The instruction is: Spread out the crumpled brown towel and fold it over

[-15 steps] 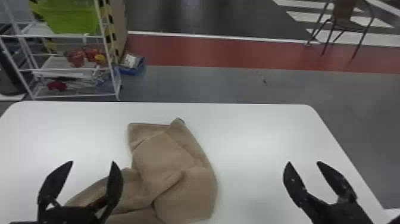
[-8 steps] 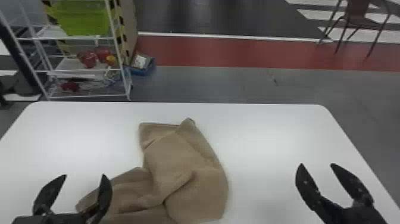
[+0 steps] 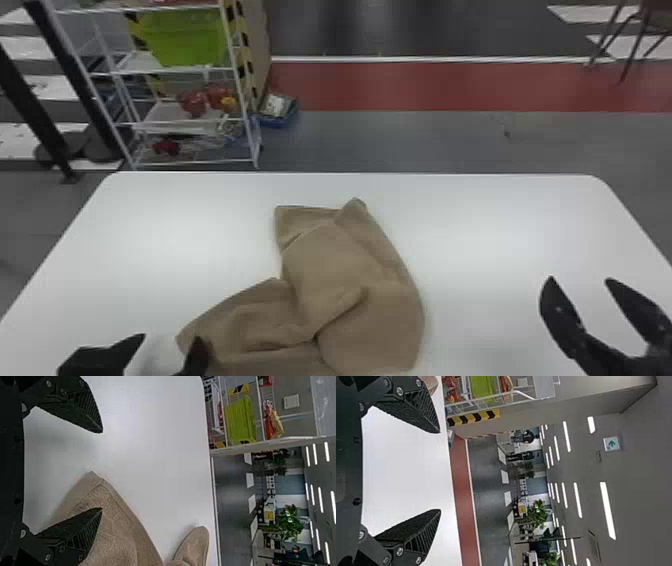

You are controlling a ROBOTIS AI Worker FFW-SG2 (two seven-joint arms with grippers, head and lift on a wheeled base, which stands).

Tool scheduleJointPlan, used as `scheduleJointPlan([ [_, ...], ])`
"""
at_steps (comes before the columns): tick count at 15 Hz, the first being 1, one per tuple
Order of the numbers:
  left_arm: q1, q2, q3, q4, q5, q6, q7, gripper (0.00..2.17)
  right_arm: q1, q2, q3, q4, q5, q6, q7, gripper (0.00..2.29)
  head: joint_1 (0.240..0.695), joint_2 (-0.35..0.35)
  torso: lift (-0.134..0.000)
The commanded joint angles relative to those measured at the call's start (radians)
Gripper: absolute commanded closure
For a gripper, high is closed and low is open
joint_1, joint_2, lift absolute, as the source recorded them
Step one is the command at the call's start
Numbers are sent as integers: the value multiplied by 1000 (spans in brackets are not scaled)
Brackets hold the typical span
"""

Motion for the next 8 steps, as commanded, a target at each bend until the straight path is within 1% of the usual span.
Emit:
scheduleJointPlan([
  [1,6,-1,3,-14,6,19,-10,215,-8,0,3,11,0,-1,0,188,695,33,-123],
  [5,-1,-6,3,-12,23,41,-56,215,-11,-2,2,17,0,-7,0,188,695,26,-123],
  [8,-15,-7,-8,-11,23,37,-64,218,-11,-2,0,23,0,-10,0,188,695,7,-123],
])
